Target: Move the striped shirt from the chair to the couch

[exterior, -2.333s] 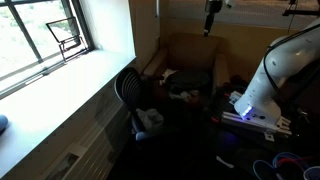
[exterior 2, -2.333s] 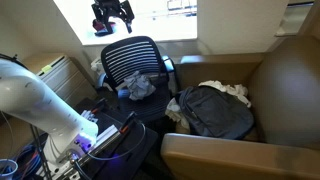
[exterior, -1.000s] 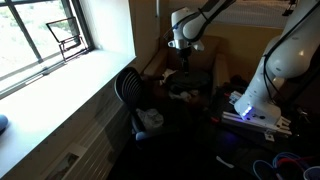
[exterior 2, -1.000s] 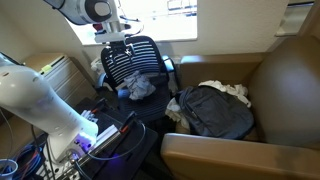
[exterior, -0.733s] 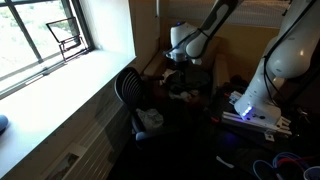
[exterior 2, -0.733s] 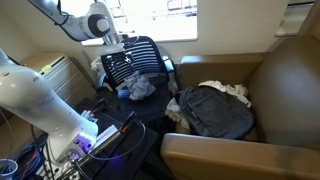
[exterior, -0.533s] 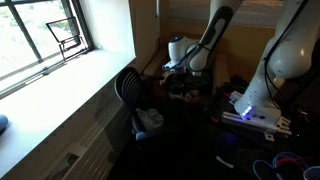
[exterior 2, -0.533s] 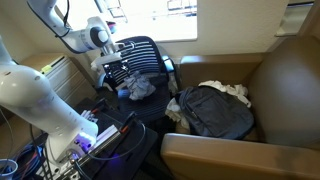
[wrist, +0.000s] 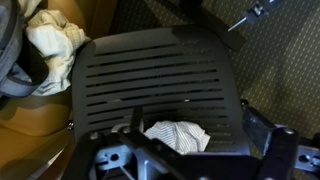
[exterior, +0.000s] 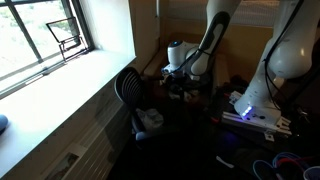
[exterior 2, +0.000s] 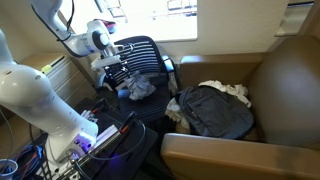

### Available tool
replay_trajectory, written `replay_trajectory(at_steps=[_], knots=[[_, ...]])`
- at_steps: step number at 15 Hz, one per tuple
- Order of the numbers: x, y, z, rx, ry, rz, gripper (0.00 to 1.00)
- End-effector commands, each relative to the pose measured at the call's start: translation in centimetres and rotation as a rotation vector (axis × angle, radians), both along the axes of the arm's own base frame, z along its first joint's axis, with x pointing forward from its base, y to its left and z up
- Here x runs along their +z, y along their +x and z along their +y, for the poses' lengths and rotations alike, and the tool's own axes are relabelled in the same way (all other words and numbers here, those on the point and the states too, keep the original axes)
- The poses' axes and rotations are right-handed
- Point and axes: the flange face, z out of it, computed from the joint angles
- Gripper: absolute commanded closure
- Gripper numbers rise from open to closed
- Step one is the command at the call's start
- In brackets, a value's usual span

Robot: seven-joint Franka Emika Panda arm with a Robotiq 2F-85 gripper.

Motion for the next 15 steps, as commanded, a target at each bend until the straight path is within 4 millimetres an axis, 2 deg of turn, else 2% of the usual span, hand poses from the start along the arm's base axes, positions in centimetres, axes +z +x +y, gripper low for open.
replay_trajectory(at_steps=[1,4,6,8,9,10,12,13,15], knots=[[-2.2,0.9,0.7,-0.03,0.043,-0.144,0.0],[-5.3,1.3,1.9,0.021,0.011,-0.184,0.0],[-9.0,0.5,2.8,0.038,-0.004,-0.109,0.0],[-11.6,-0.2,3.7,0.038,0.013,-0.022,0.0],[-9.0,-0.5,3.2,0.033,-0.003,-0.082,0.0],[-10.5,-0.9,3.7,0.034,0.004,-0.052,0.0],[-12.0,-1.0,4.1,0.032,0.011,-0.029,0.0],[-11.2,-0.9,3.9,0.024,-0.017,-0.063,0.0],[-11.9,0.2,3.9,0.025,-0.028,-0.121,0.0]])
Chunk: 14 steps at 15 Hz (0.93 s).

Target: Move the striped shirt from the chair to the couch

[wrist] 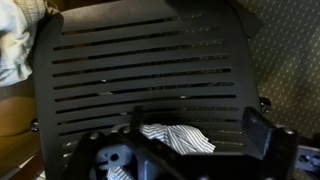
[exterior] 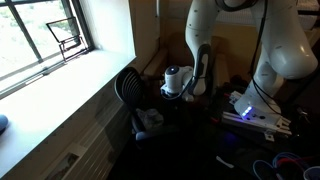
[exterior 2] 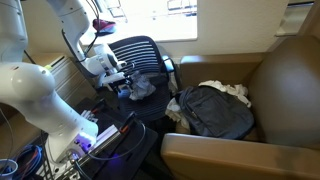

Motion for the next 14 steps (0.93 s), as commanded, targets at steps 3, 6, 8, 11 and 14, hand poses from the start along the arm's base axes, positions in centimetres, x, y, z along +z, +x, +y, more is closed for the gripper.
replay_trajectory(at_steps=[3,6,8,11,14], knots=[[-1.4,3.0,1.1,0.029,0.007,-0.166,0.0],[-2.6,3.7,2.9,0.05,0.126,-0.145,0.0],[-4.1,3.3,3.7,0.101,0.21,-0.092,0.0],[-4.0,2.5,4.3,0.102,0.196,-0.062,0.0],[-4.3,2.9,3.7,0.107,0.206,-0.091,0.0]])
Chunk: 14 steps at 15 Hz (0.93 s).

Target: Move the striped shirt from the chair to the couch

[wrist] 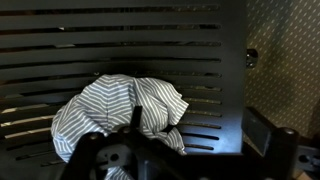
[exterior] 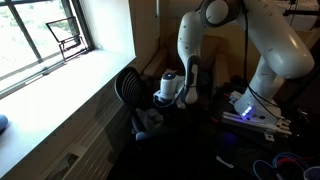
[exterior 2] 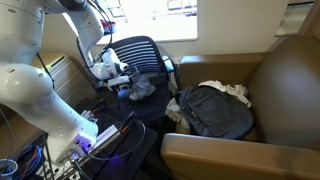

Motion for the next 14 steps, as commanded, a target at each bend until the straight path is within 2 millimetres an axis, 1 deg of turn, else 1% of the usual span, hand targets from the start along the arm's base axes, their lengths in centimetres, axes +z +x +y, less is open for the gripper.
replay_trajectory(at_steps=[1,4,5,6,9,10,11,12,13,14], knots=[[0.2,0.5,0.1,0.014,-0.002,-0.077,0.0],[-1.8,2.4,0.2,-0.006,0.026,-0.167,0.0],[-2.3,2.8,0.4,-0.021,0.039,-0.179,0.0],[-2.7,3.6,0.3,-0.041,0.039,-0.219,0.0],[-4.0,6.5,-1.1,-0.13,0.048,-0.309,0.0],[-4.2,8.3,-1.4,-0.18,0.051,-0.316,0.0],[-5.1,8.6,-2.2,-0.217,0.042,-0.31,0.0],[-3.8,7.0,-1.3,-0.177,0.041,-0.287,0.0],[-4.2,7.8,-1.6,-0.197,0.041,-0.3,0.0],[-4.6,8.3,-1.9,-0.207,0.042,-0.304,0.0]])
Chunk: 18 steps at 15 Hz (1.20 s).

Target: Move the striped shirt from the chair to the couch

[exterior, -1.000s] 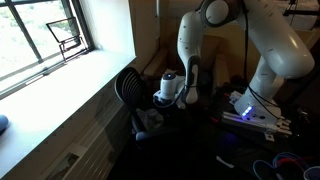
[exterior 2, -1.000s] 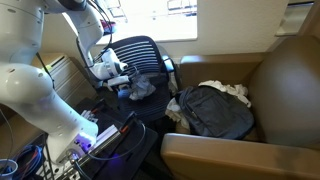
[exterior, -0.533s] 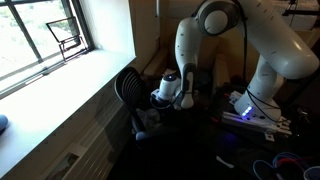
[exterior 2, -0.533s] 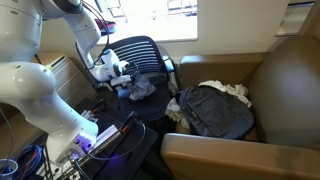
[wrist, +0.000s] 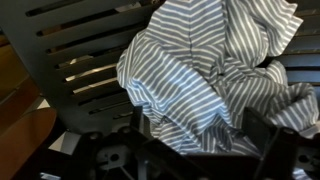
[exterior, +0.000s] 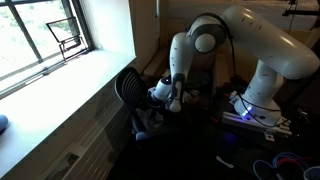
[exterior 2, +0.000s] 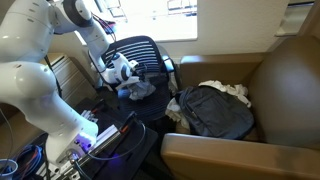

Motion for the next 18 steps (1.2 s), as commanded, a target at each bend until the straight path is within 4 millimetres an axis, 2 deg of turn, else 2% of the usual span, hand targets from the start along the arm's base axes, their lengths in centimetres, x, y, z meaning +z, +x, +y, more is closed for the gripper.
replay_trajectory(at_steps=[1,3,7,8,10,12,13,14,18], knots=[[-0.3,0.2,-0.2,-0.003,0.001,-0.001,0.0],[-0.8,0.4,-0.2,0.01,0.013,0.02,0.0],[-4.0,2.1,-2.2,-0.03,0.035,0.134,0.0],[-2.5,0.9,-0.9,-0.02,0.026,0.101,0.0],[-3.6,1.9,-2.4,-0.044,0.031,0.119,0.0],[-4.3,2.0,-2.6,-0.047,0.037,0.137,0.0],[-4.4,1.9,-2.5,-0.05,0.046,0.149,0.25],[-4.7,1.8,-2.5,-0.056,0.042,0.159,0.27],[-5.3,1.5,-2.5,-0.065,0.049,0.207,0.55]])
